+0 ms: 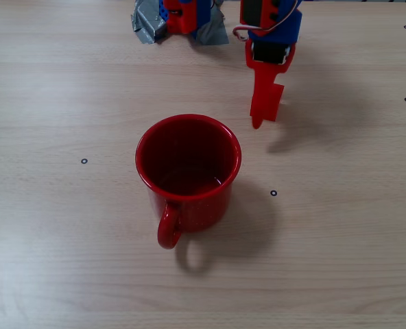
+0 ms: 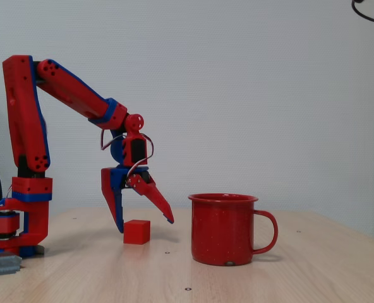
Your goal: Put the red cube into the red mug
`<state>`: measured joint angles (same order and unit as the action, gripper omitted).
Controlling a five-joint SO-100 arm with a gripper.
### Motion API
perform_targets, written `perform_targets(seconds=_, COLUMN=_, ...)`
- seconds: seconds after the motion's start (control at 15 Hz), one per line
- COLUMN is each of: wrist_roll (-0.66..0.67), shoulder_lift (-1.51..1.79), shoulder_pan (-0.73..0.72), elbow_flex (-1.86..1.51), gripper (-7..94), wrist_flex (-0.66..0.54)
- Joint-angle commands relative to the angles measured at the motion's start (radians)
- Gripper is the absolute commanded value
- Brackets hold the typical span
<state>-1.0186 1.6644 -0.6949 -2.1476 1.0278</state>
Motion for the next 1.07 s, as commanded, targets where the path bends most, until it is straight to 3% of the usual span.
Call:
perform_targets(seconds=0.0, wrist_roll=0.000, shoulder_lift=0.031, shoulder_pan=0.008, elbow_flex=0.014, gripper=43, wrist_flex=-0.005)
perform_targets(seconds=0.33, wrist_roll=-0.003, shoulder_lift=0.002, shoulder_pan=0.009, elbow_flex=0.008, gripper=33, wrist_flex=-0.086)
perform_targets(seconds=0.6, wrist_roll=-0.025, shoulder_lift=-0.011, shoulder_pan=0.020, elbow_flex=0.005, gripper=3, wrist_flex=-0.106)
perform_targets(seconds=0.87, wrist_roll=-0.026, shoulder_lift=-0.006, shoulder_pan=0.008, elbow_flex=0.011, gripper=0, wrist_flex=-0.100)
perform_targets(seconds=1.0, wrist_roll=-0.029, shoulder_lift=0.031, shoulder_pan=-0.025, elbow_flex=0.044, gripper=0, wrist_flex=-0.011)
